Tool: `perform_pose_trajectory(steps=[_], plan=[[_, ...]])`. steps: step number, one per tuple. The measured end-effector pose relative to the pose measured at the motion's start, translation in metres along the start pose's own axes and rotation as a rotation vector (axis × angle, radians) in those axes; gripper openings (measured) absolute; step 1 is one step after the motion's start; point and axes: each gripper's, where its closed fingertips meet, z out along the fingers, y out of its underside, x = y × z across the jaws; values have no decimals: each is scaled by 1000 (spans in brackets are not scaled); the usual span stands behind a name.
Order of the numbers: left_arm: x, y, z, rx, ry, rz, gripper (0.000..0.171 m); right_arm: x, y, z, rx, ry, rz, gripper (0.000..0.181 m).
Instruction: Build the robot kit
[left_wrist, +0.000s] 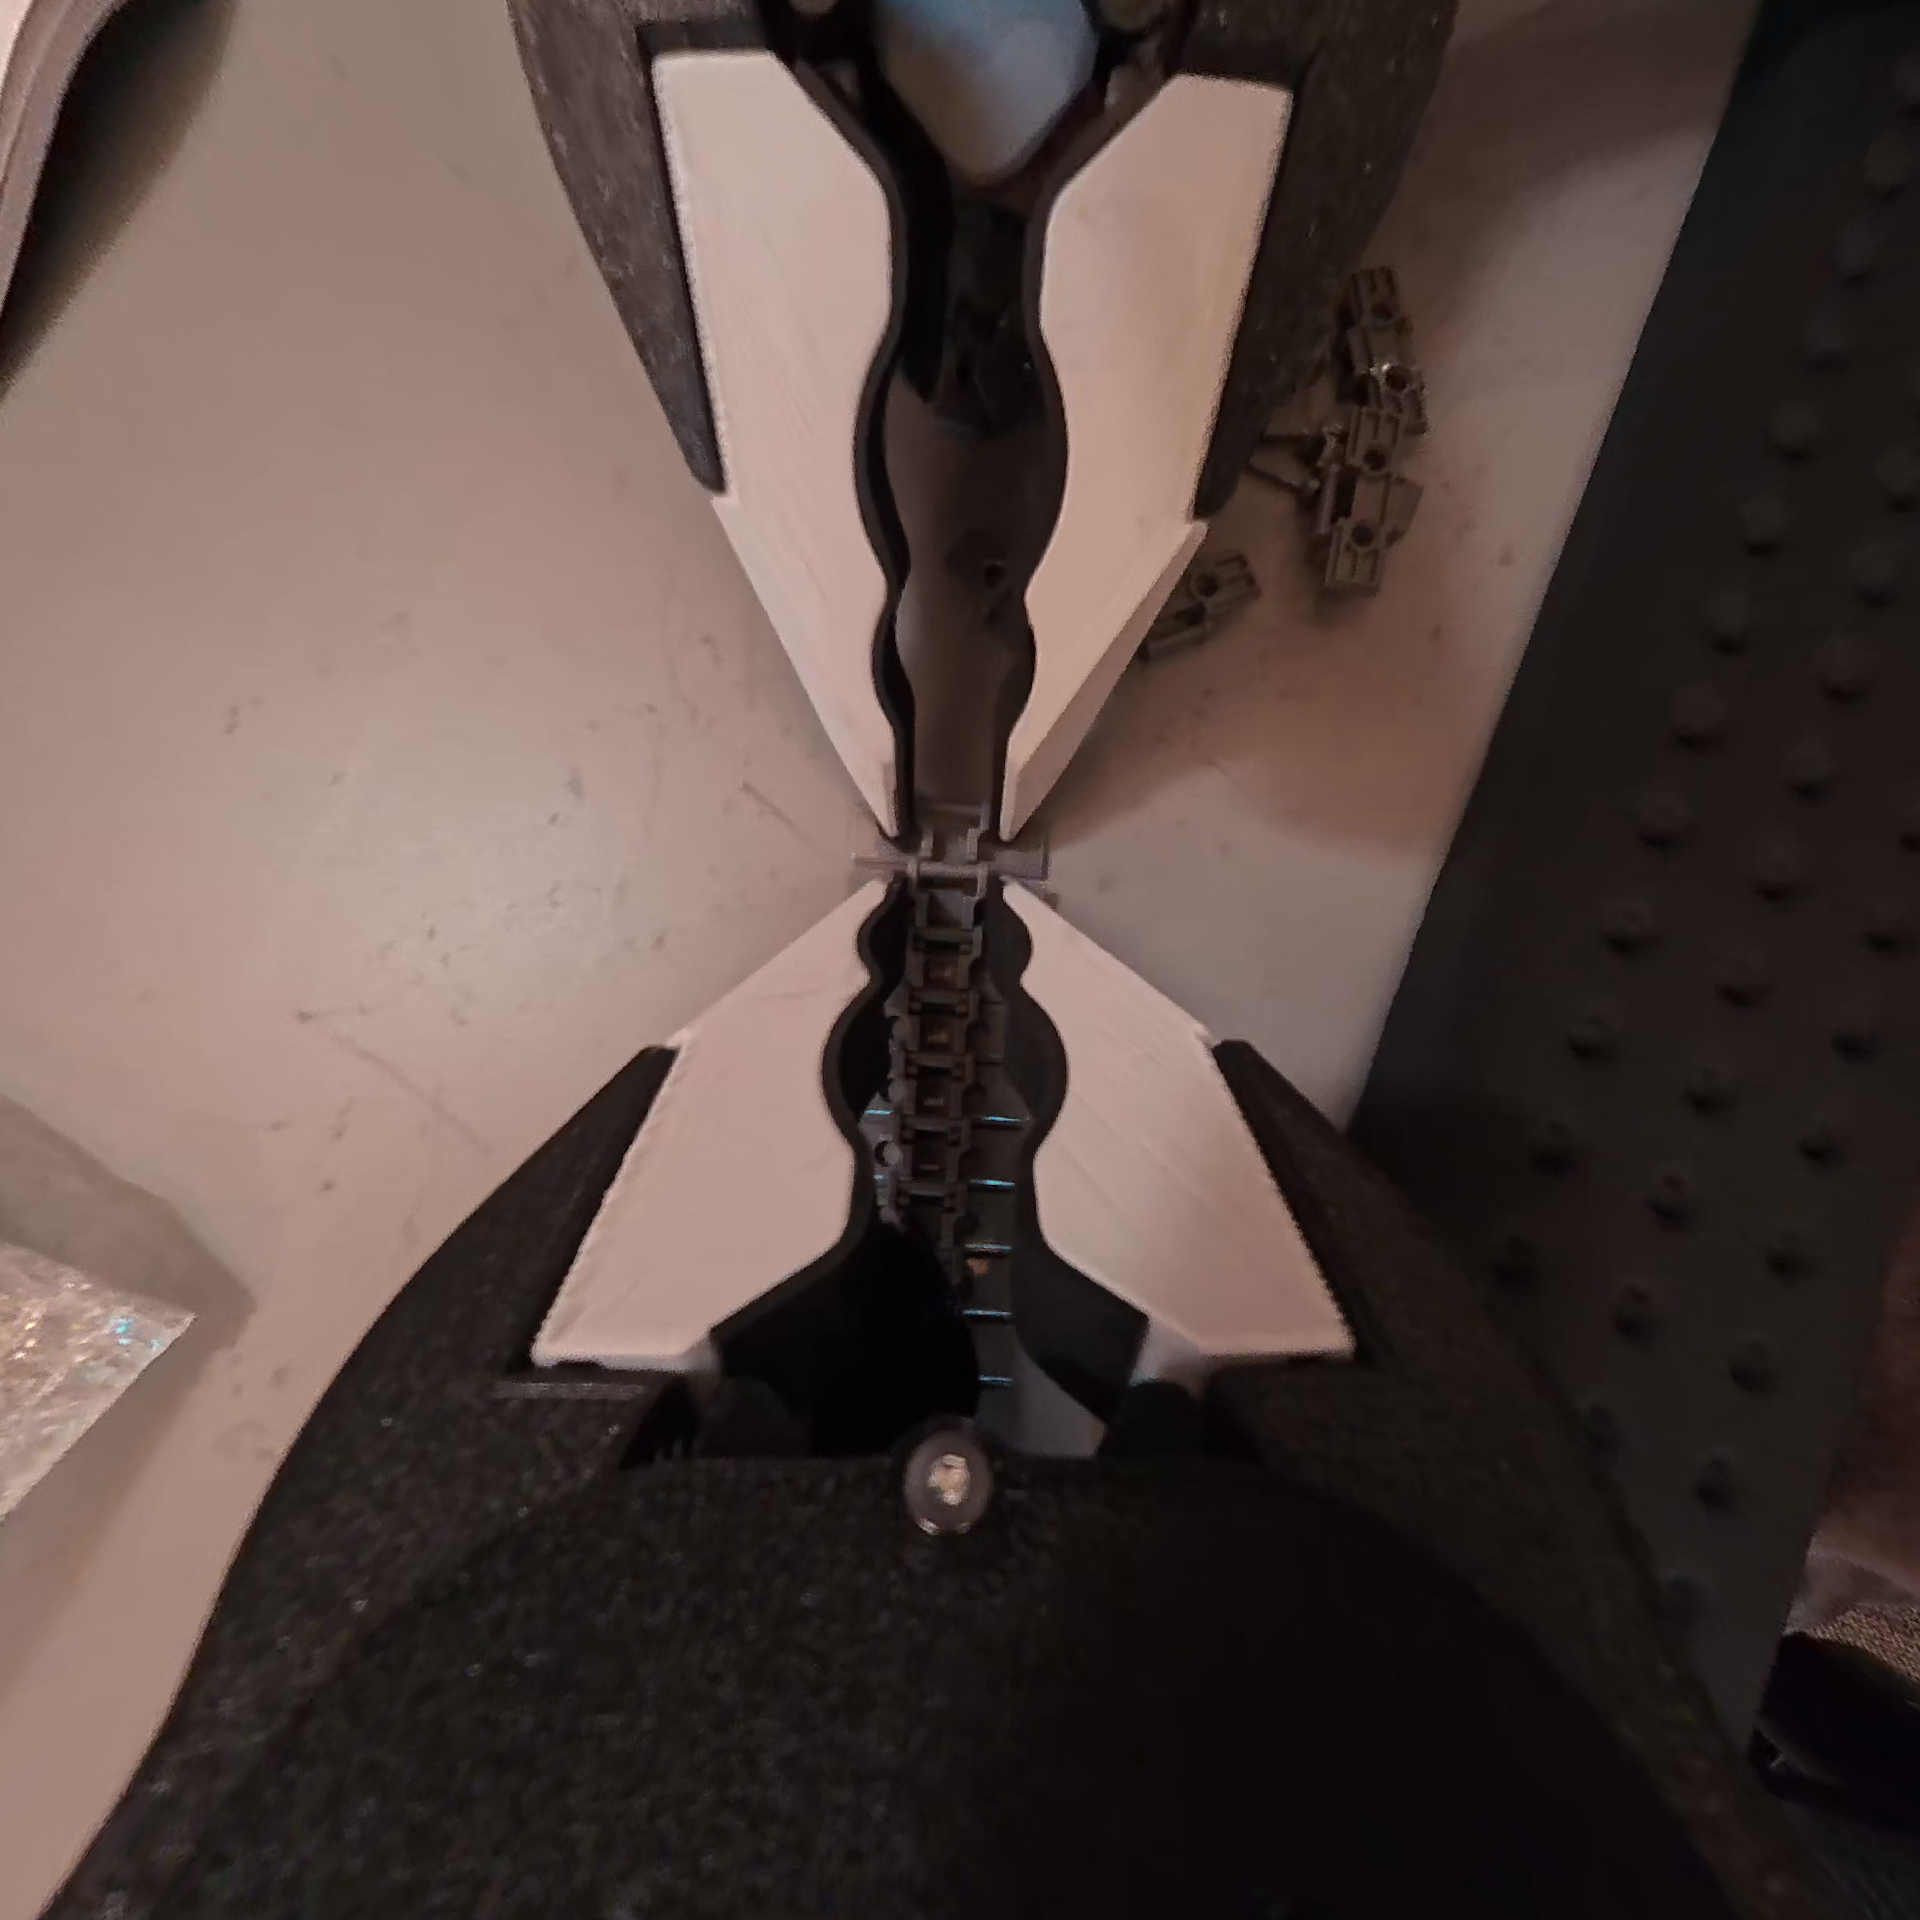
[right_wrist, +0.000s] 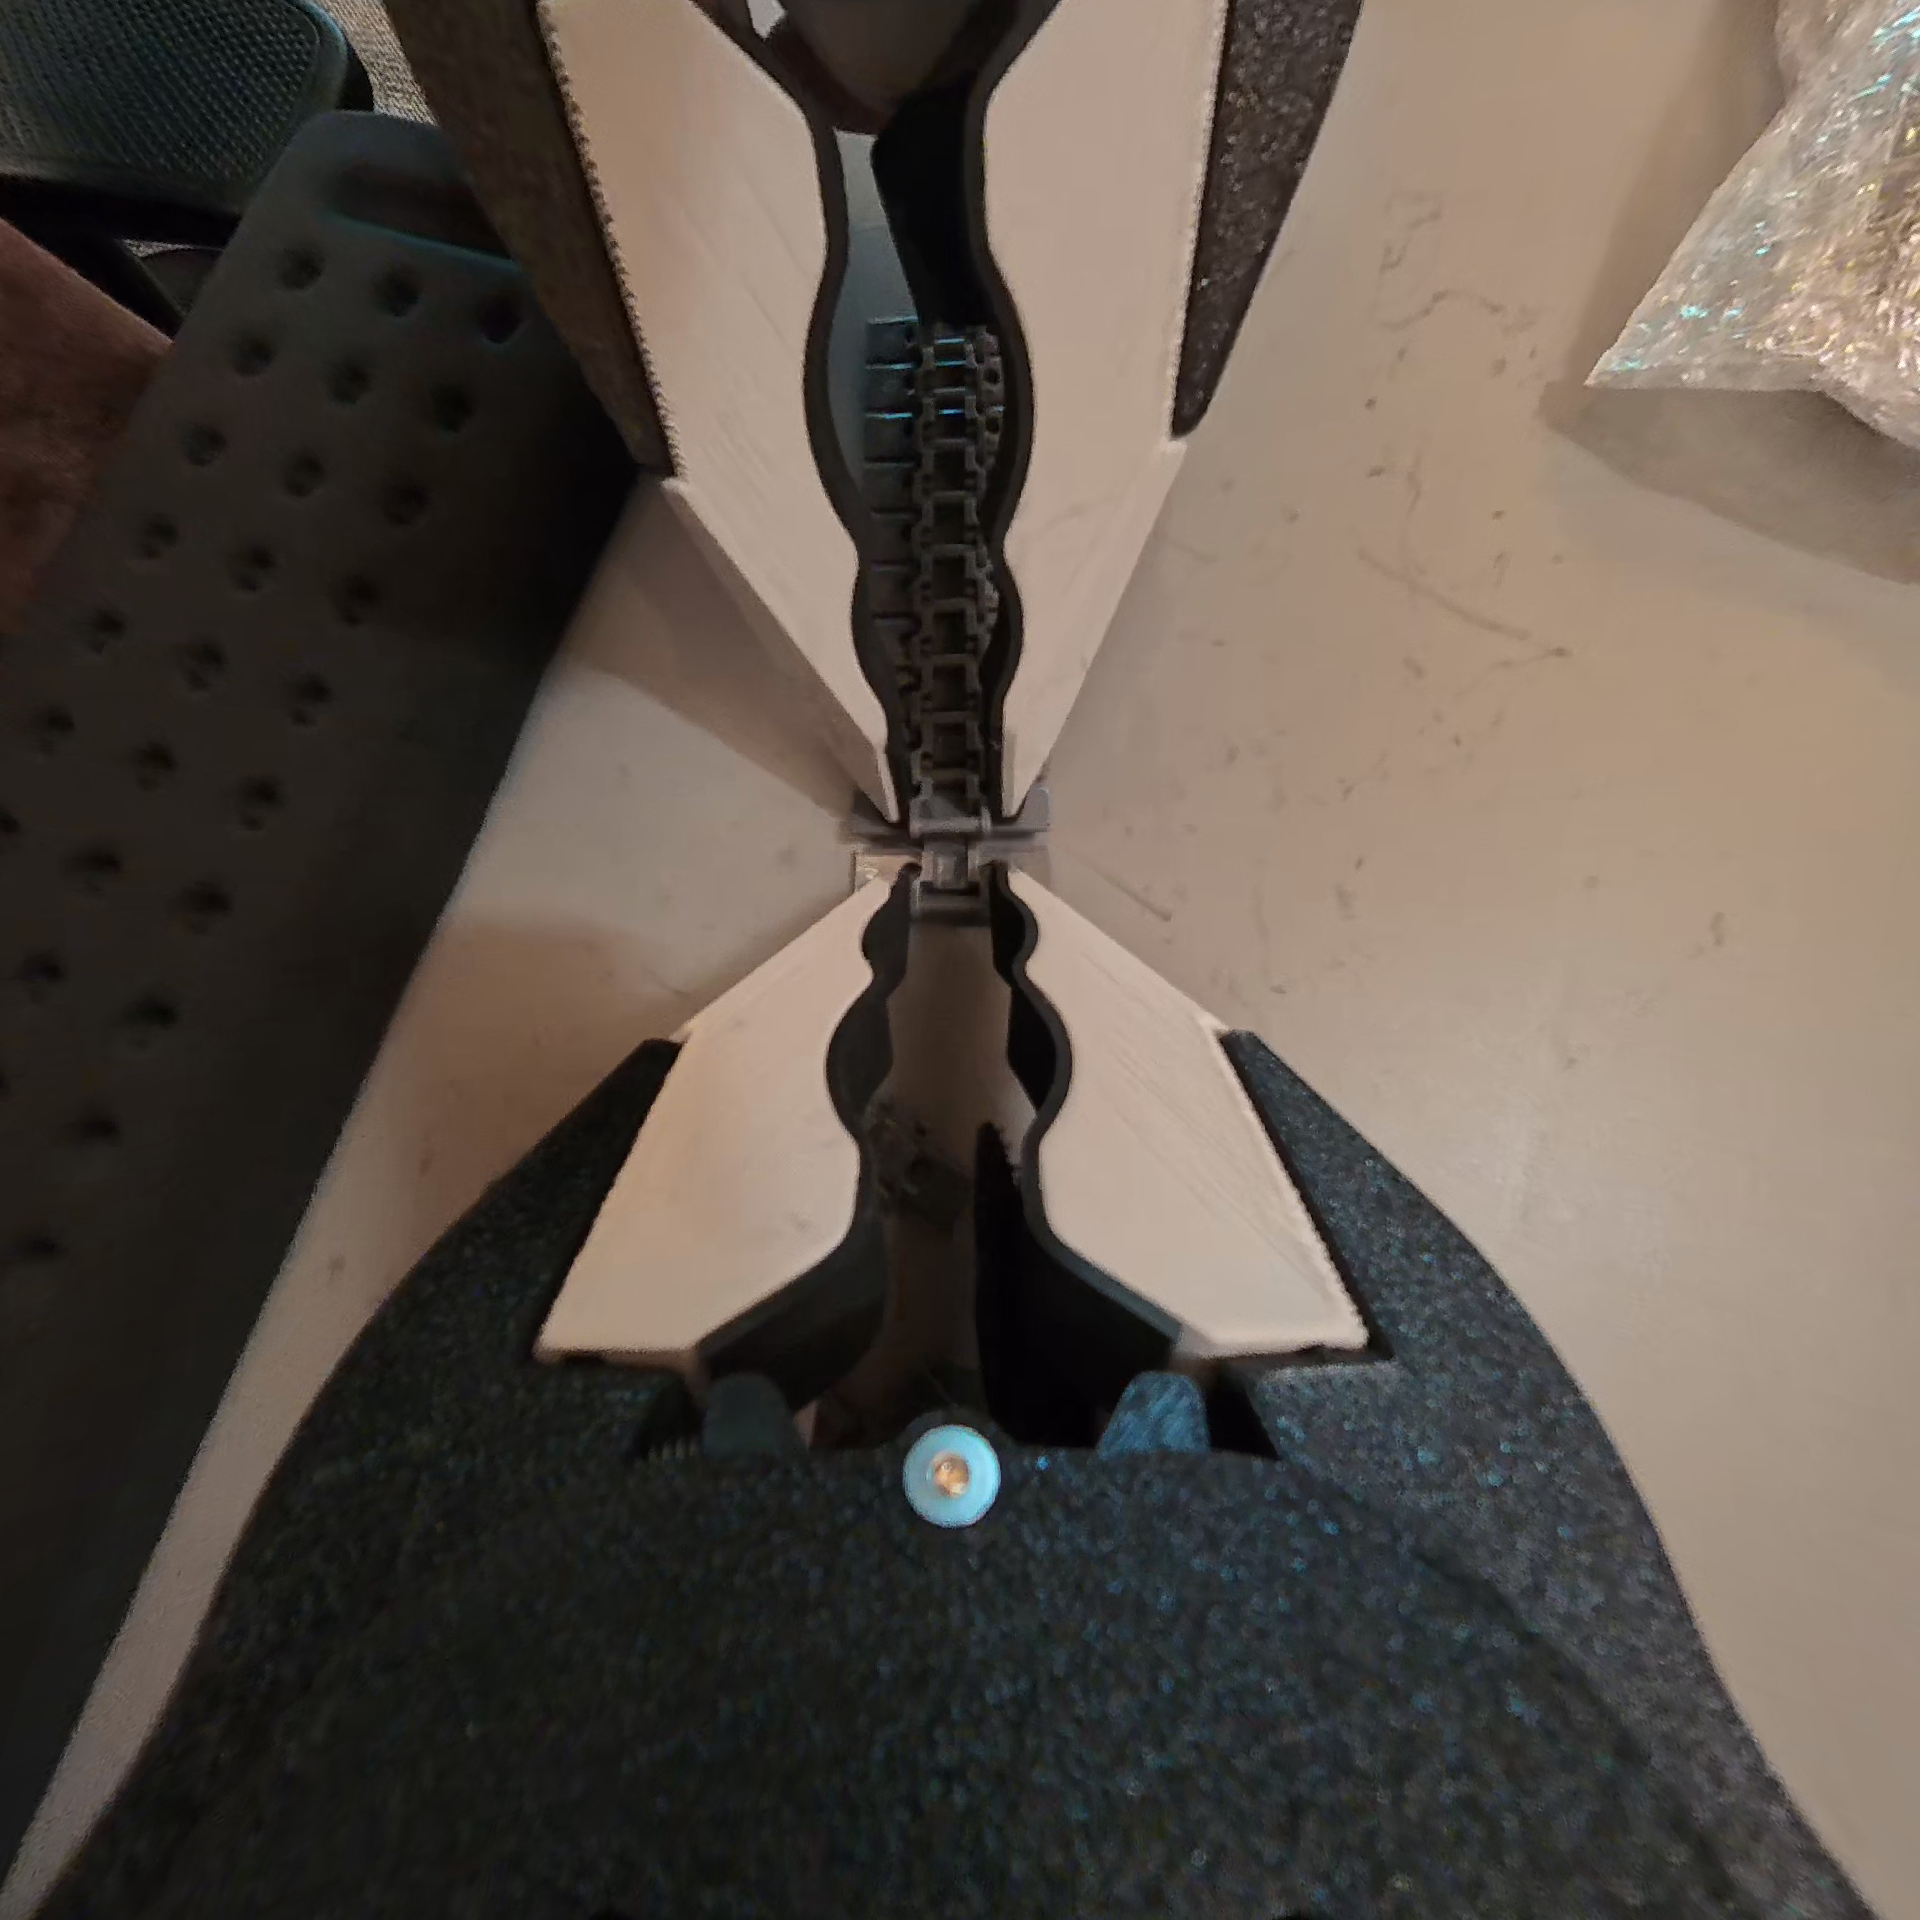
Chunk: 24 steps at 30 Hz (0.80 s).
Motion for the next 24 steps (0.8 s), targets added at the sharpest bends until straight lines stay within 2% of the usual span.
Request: perform_pose_trajectory(steps=[14,17,20,21,24], plan=[[0,0,4,-89,3,-86,13,0,1,0,-7,7,21,15],[-1,-1,5,-75,4,-82,14,0,2,-4,-5,12,14,15],[-1,-2,6,-62,6,-85,13,-8,-28,-25,178,-36,52,3],[-1,-3,6,-64,0,-80,13,-5,-30,-27,188,-9,59,0],[-1,-3,6,-71,-3,-80,14,0,-13,-16,85,41,57,0]])
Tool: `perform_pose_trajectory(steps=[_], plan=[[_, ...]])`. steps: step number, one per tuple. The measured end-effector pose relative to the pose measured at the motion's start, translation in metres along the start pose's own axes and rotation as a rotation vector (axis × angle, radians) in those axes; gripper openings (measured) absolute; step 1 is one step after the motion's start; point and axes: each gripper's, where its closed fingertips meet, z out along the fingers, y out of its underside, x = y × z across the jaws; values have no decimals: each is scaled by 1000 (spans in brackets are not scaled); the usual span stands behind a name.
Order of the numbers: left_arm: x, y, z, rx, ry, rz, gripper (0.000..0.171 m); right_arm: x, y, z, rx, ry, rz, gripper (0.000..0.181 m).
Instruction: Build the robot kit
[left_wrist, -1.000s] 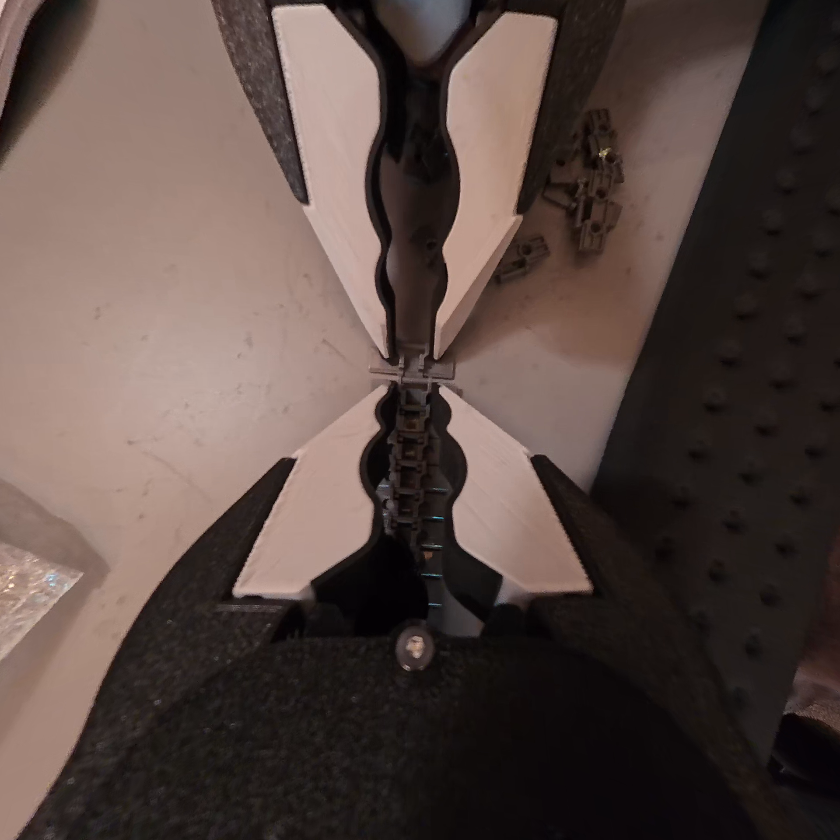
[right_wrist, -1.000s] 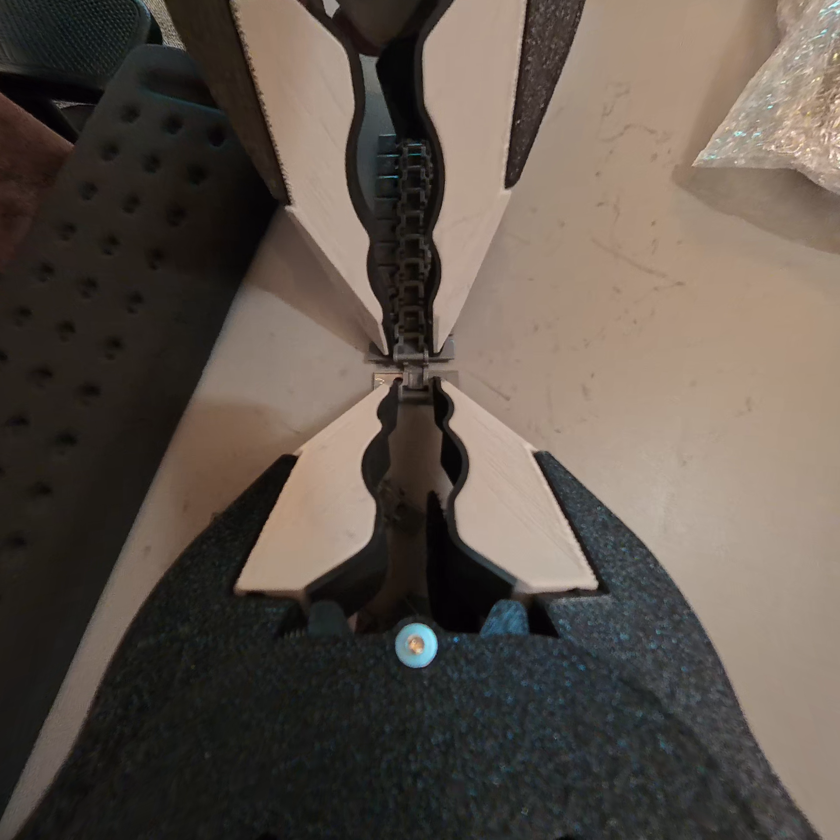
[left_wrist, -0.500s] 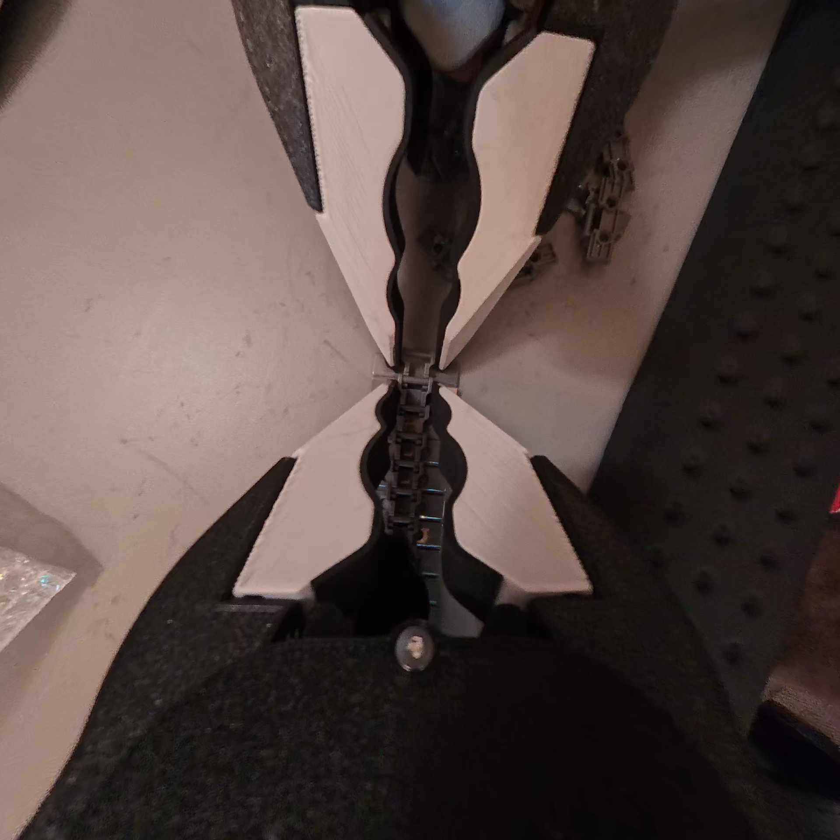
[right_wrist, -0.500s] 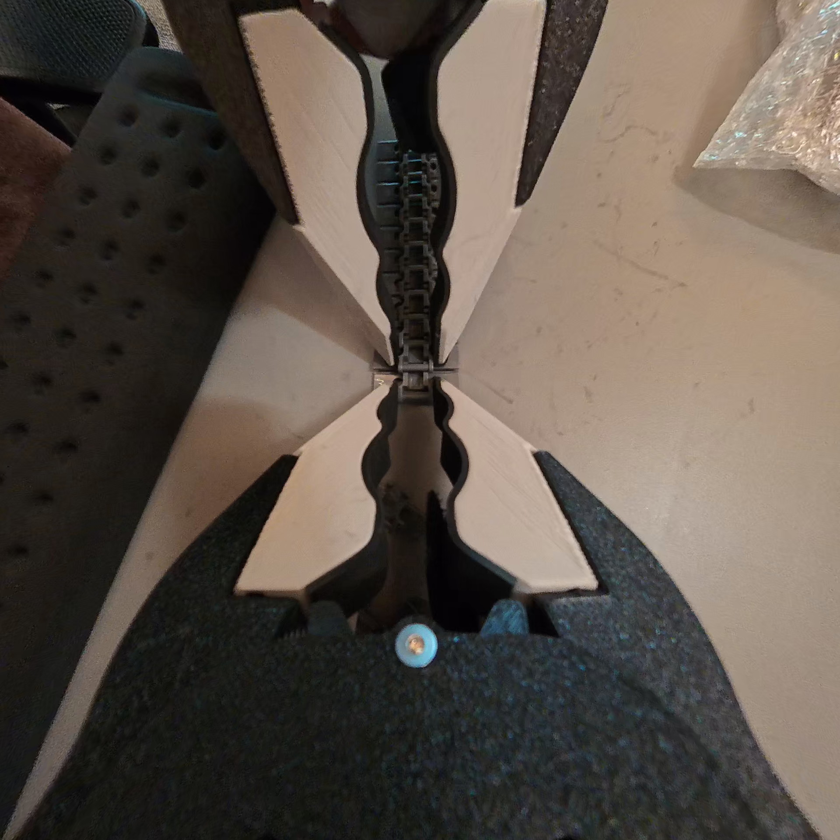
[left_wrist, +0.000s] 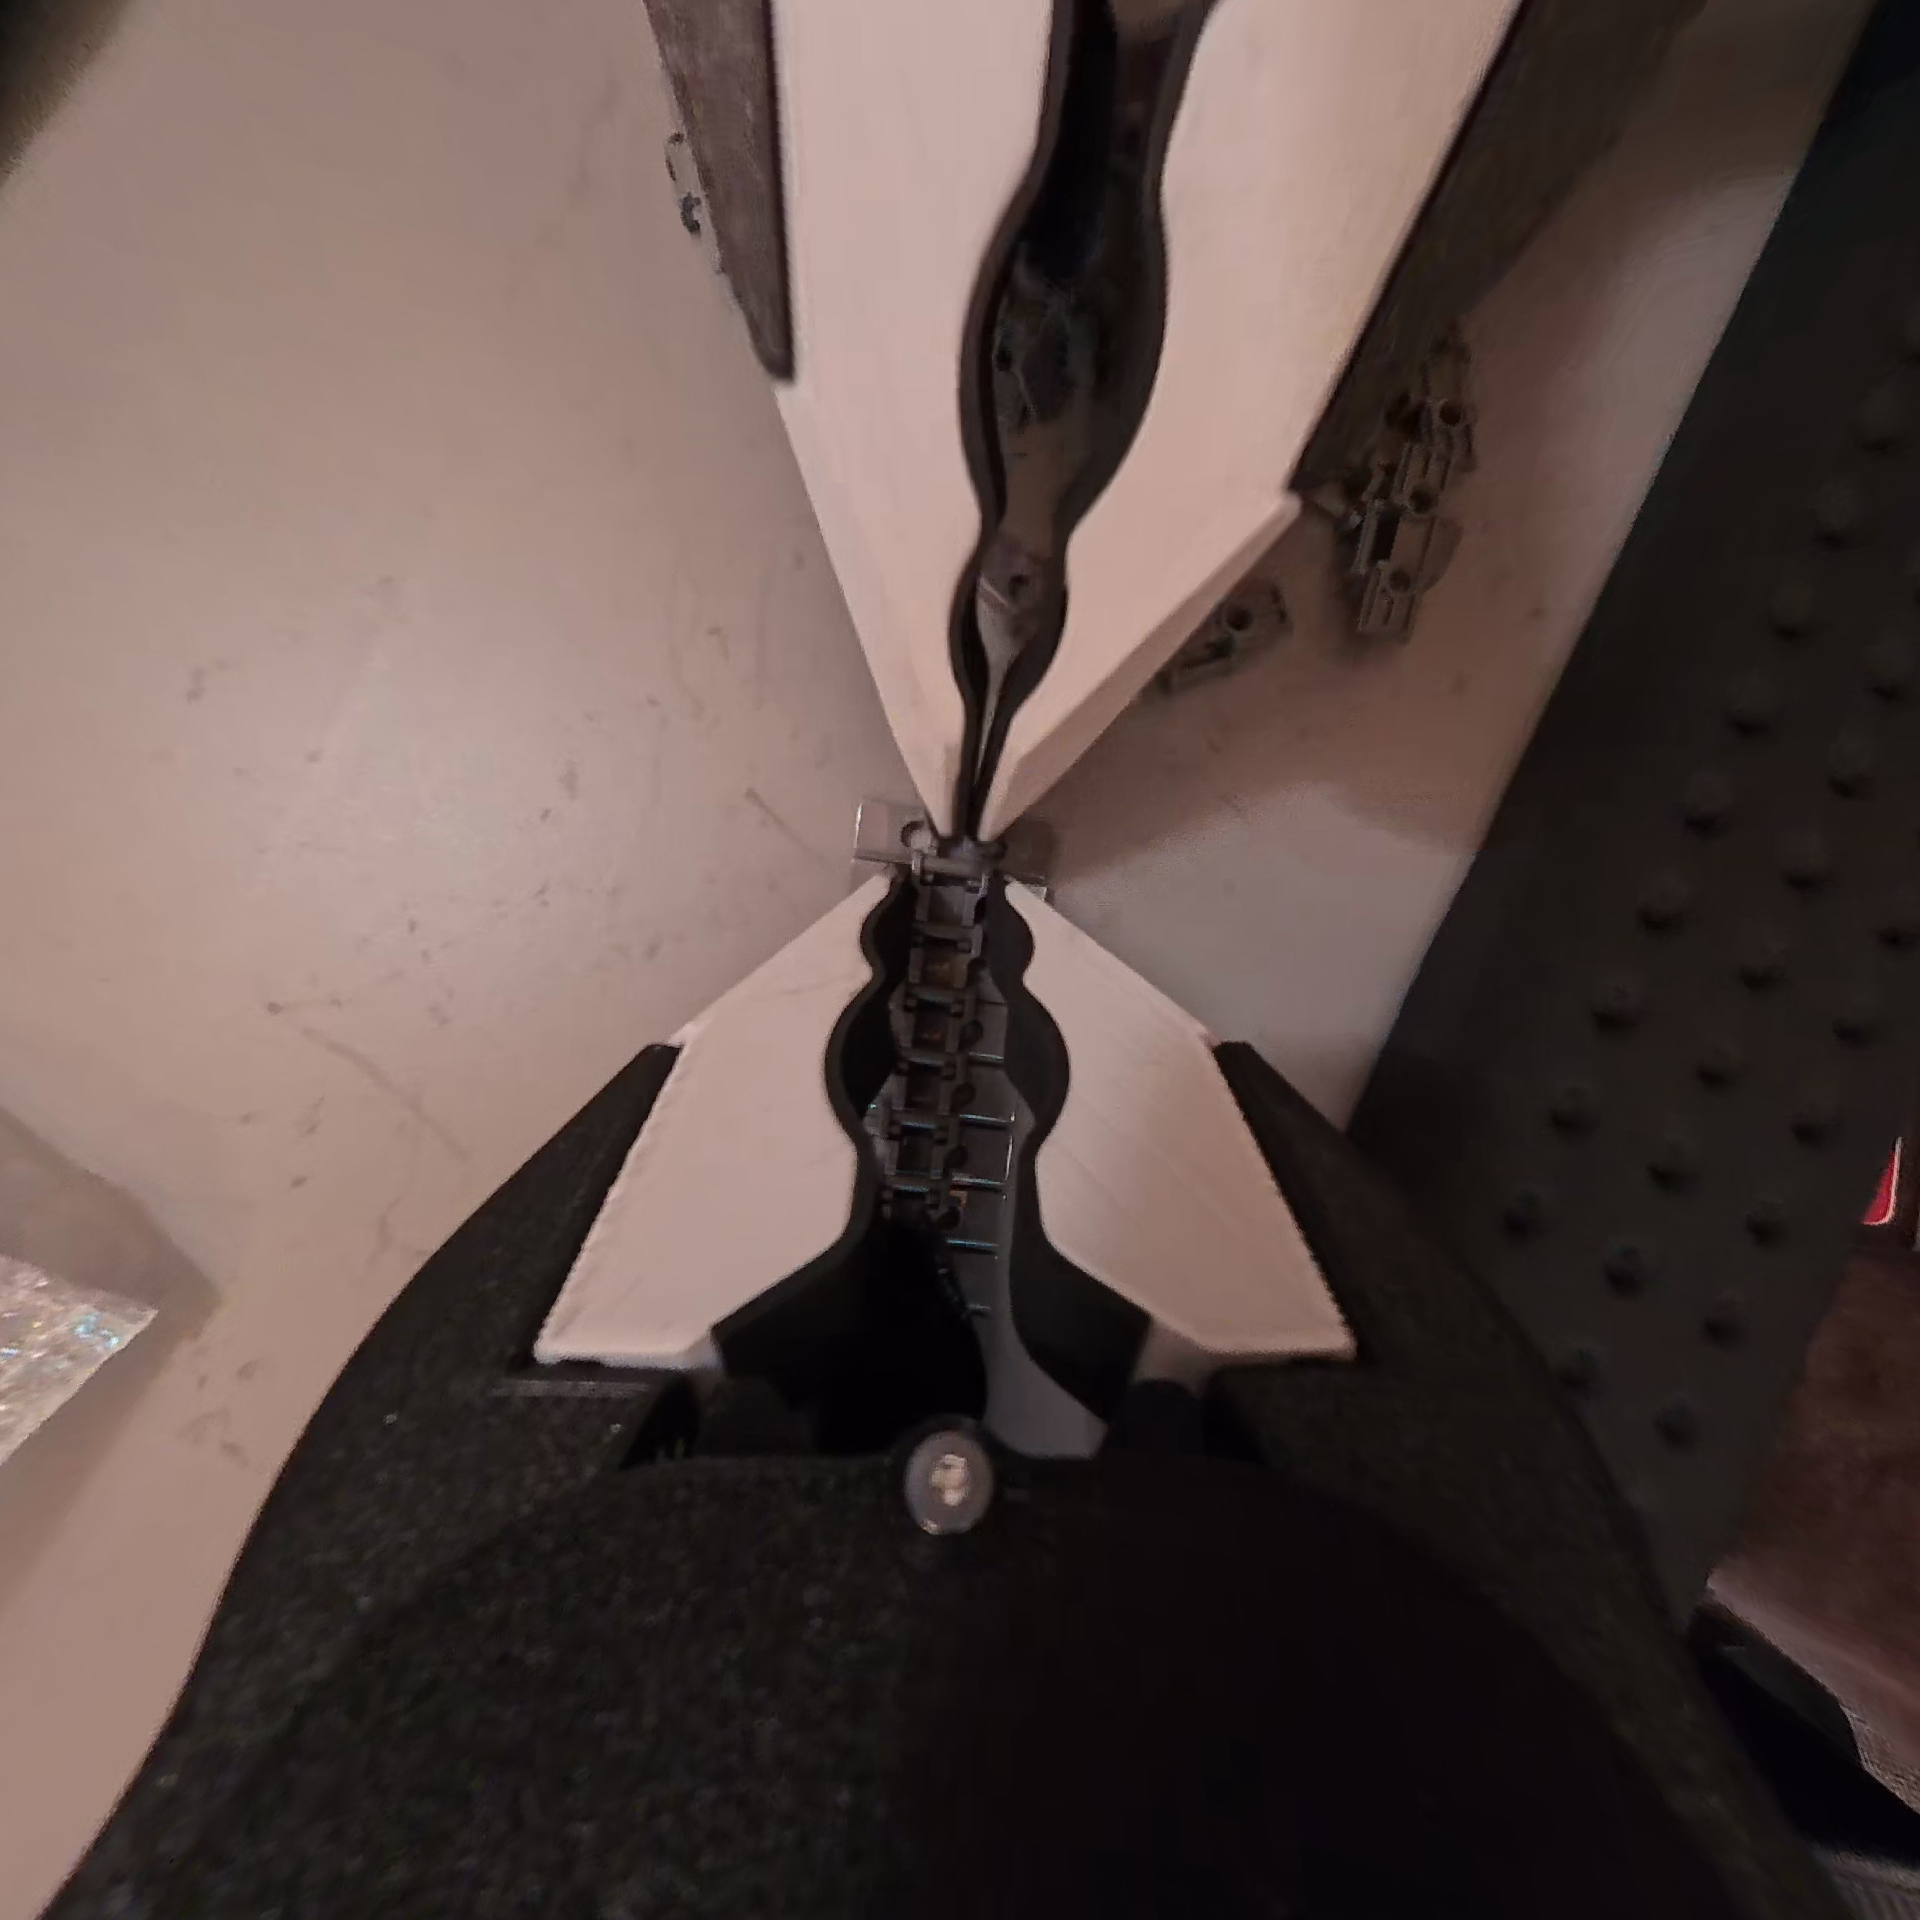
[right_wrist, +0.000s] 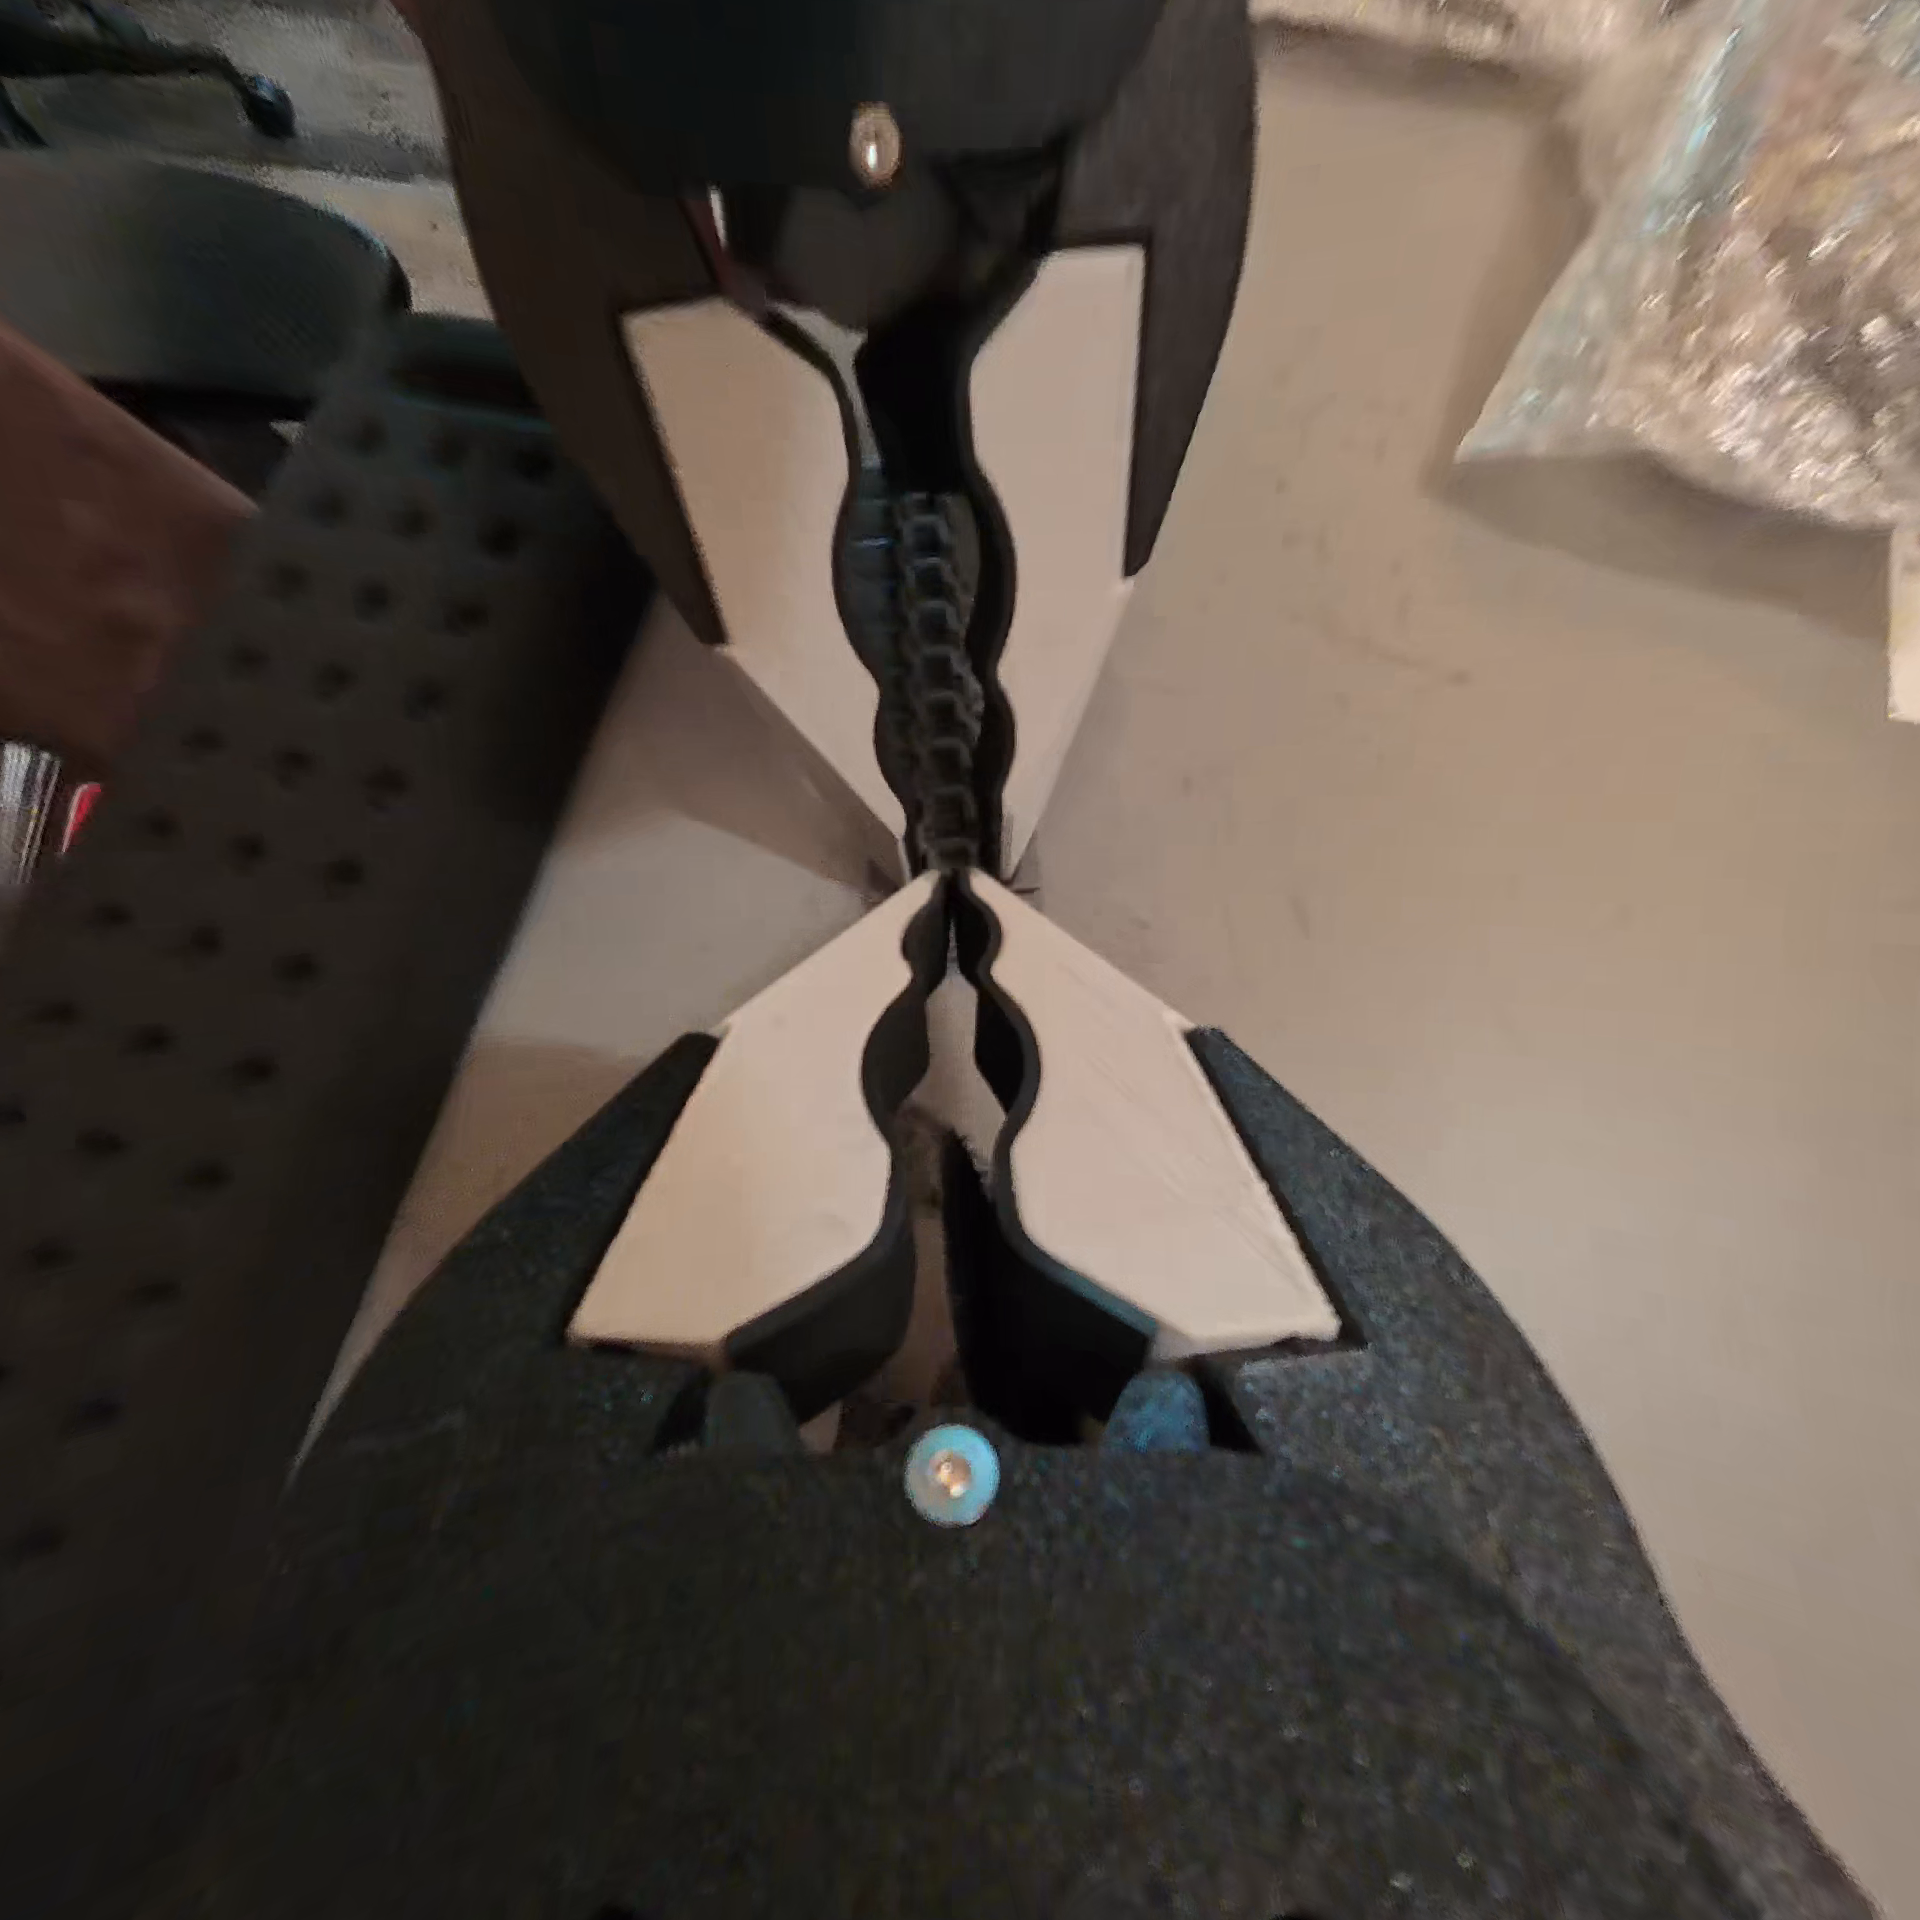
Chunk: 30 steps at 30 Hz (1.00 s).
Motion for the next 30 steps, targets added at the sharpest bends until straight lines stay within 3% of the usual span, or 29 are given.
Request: perform_pose_trajectory(steps=[18,28,30], plan=[[0,-1,1,44,5,-30,12,3,12,14,-159,51,73,0],[0,-3,2,139,0,-77,13,3,11,12,-103,29,99,0],[1,-5,3,173,9,-98,13,8,2,-2,-17,47,143,0]])
